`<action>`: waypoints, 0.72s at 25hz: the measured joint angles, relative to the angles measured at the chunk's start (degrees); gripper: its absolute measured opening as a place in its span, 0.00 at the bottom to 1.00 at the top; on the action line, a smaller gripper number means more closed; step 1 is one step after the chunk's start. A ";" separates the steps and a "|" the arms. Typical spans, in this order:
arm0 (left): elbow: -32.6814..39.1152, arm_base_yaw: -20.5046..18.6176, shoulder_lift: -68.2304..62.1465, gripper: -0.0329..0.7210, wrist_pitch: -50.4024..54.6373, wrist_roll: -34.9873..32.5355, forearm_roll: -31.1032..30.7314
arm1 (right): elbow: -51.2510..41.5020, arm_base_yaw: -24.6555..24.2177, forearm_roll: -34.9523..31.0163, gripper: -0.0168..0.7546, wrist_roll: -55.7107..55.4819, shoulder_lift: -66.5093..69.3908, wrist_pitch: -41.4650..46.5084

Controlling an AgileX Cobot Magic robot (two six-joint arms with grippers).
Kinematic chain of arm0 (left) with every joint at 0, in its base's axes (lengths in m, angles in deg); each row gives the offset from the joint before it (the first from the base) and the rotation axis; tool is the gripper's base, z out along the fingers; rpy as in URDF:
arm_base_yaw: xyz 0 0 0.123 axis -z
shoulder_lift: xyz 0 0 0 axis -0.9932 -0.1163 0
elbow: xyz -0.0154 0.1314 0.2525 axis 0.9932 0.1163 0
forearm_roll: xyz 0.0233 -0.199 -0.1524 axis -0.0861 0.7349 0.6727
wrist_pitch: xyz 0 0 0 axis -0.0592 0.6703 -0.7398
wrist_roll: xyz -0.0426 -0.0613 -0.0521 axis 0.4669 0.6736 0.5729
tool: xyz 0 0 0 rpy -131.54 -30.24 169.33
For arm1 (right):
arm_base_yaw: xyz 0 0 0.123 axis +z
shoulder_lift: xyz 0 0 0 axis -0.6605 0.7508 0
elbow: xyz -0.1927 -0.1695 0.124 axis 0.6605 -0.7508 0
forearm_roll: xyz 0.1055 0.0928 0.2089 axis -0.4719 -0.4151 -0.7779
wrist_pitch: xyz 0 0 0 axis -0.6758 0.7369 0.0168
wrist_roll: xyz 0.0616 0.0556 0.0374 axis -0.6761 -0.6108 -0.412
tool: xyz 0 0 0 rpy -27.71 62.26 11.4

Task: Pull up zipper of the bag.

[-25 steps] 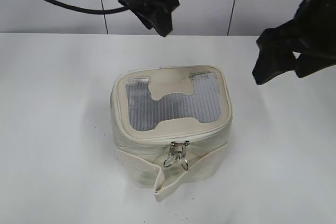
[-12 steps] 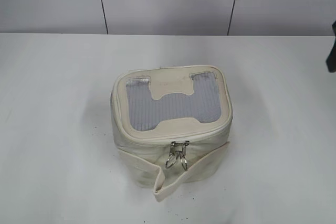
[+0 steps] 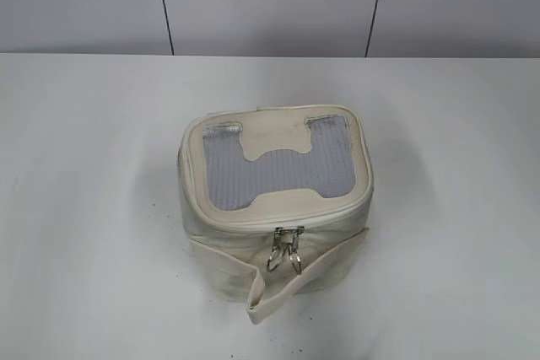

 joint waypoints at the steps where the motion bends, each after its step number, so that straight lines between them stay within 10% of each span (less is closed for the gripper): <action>1: 2.87 0.00 2.91 0.48 -0.16 0.00 0.38 | -1.54 0.00 0.00 0.78 0.00 -1.53 0.06; 18: 36.11 0.24 58.87 0.47 -7.00 0.05 1.27 | -25.60 2.08 -1.65 0.67 0.14 -47.94 0.33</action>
